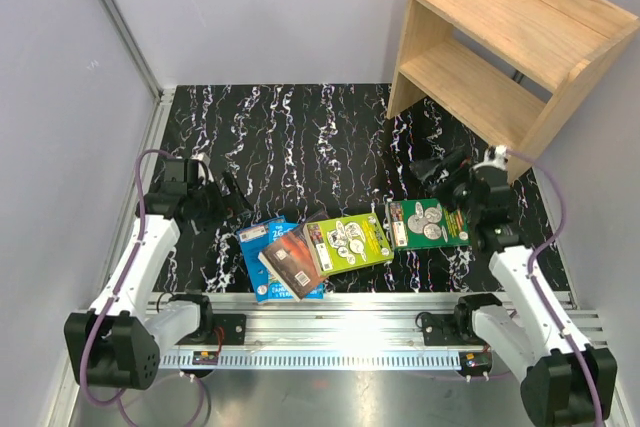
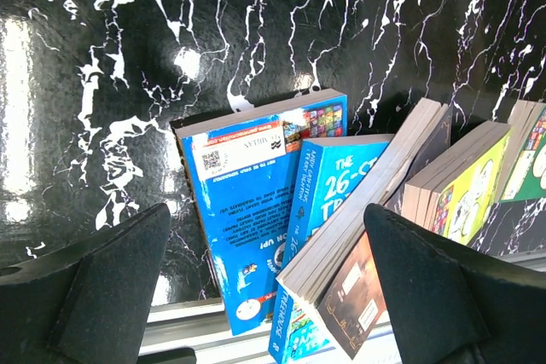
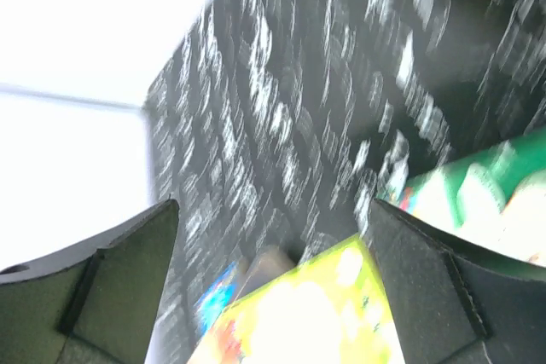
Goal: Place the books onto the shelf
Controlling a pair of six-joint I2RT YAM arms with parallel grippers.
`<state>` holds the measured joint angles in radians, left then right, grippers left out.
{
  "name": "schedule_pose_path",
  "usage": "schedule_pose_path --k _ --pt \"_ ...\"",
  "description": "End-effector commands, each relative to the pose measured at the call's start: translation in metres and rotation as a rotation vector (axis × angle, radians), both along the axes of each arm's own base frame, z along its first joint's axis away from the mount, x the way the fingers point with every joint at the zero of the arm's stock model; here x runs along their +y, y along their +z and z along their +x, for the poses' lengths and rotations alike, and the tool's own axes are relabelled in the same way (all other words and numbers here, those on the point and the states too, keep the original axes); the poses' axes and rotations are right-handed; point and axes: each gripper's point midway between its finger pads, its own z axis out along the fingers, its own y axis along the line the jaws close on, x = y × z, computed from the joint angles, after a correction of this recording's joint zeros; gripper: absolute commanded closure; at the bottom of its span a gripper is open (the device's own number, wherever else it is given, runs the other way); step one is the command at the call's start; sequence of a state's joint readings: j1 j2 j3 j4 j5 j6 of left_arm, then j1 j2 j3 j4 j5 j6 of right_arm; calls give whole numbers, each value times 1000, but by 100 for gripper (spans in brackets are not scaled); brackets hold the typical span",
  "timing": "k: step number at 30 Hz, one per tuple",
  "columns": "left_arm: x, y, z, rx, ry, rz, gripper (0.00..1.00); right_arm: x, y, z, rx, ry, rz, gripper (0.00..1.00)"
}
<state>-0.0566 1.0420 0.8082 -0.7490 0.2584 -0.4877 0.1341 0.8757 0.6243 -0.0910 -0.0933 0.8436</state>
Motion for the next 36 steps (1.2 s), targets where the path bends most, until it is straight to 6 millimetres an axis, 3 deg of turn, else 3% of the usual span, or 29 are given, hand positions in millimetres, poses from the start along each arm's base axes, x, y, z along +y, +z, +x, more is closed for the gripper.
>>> schedule_pose_path --k 1,5,8,9,16,19,26,36 --pt "-6 11 4 -62 -22 -10 1 49 -49 -47 329 118 381 0" --pt "-9 11 2 -65 -28 -1 1 63 -78 -81 515 157 329 0" --pt "-10 12 1 -73 -26 8 1 83 -90 -103 598 198 411 0" --pt "-11 13 1 -79 -28 5 1 87 -102 -113 638 193 427 0" --pt "-14 12 0 -85 -29 10 1 116 -129 -151 779 228 414 0" --pt "-14 13 0 -91 -26 17 1 125 -141 -158 813 256 386 0" --pt "-15 16 -6 -91 -24 44 1 142 -167 -146 814 236 446 0" --pt "-30 16 -23 -98 -76 126 1 152 -204 -149 832 201 441 0"
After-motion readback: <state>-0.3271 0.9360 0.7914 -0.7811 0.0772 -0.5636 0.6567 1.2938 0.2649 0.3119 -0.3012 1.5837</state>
